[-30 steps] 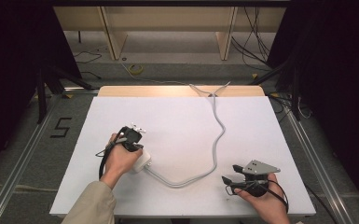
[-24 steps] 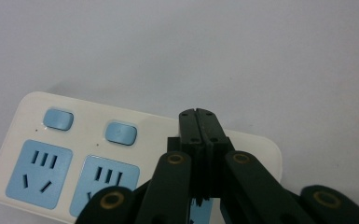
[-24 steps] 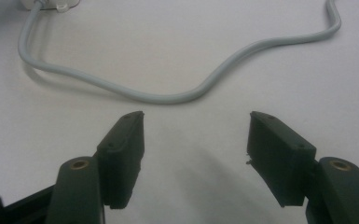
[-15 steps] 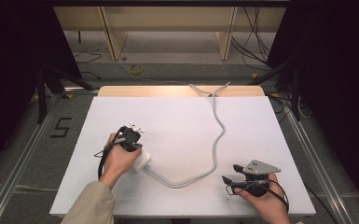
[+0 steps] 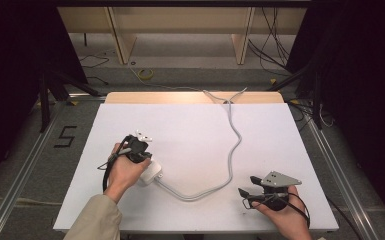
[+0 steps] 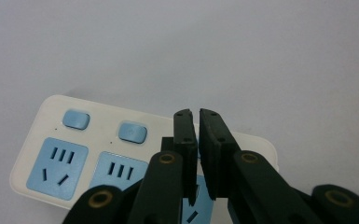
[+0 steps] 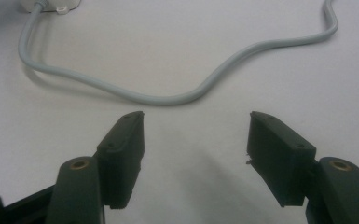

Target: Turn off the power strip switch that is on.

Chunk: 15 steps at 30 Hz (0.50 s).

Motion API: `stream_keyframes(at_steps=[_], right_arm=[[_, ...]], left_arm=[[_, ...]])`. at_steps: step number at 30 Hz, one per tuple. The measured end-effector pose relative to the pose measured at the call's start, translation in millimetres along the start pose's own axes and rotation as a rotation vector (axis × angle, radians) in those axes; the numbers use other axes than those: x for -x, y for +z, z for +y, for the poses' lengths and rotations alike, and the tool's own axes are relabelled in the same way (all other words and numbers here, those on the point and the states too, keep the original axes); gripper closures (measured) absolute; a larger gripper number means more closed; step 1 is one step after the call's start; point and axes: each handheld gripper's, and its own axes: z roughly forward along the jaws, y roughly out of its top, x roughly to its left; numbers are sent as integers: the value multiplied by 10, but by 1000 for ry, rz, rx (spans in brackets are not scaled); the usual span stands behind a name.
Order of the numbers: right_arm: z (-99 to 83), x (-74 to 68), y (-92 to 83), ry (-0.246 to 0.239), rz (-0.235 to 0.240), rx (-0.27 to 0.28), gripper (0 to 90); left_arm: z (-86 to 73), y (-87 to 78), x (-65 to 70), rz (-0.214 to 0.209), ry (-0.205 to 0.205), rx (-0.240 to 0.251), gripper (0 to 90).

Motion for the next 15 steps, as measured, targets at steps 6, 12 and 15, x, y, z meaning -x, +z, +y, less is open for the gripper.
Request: stream_keyframes(at_steps=[6, 12, 15], right_arm=[[0, 1, -4, -1, 0, 0, 376], [-1, 2, -3, -1, 0, 0, 376], [-1, 1, 0, -1, 0, 0, 375]], left_arm=[[-22, -60, -14, -5, -3, 20, 816], [-84, -153, -56, -11, -10, 48, 758], [-144, -205, -89, -24, -20, 67, 721]])
